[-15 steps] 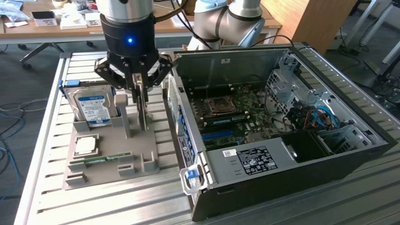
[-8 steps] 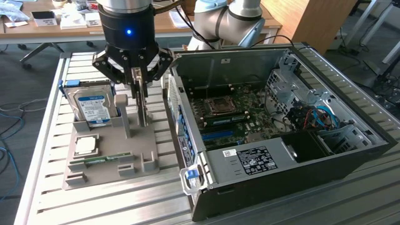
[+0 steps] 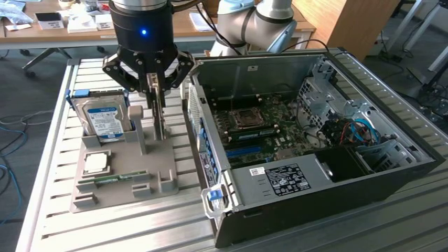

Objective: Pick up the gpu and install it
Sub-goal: 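Pick up the gpu and move the gpu toward the slot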

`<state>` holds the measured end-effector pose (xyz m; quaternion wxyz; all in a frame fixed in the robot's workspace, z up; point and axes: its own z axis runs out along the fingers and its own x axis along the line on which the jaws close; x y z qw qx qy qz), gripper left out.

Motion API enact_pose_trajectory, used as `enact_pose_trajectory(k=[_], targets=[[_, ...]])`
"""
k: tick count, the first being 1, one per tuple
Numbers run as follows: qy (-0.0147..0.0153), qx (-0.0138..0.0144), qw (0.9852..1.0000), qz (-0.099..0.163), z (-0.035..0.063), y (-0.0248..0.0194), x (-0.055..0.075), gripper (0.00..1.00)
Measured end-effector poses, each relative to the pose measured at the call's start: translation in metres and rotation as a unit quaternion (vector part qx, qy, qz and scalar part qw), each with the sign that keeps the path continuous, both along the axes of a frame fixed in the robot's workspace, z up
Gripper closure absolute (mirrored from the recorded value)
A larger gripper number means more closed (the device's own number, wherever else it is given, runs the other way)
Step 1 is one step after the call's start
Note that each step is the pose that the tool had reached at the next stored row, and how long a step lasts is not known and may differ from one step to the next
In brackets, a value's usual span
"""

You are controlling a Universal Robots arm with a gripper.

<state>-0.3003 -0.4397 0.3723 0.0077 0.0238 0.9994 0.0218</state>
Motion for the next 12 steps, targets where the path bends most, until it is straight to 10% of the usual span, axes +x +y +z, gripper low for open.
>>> enact_pose_trajectory(k=[12], targets=[[0.0,0.0,1.0,0.0,0.0041,0.0,0.0,0.73]])
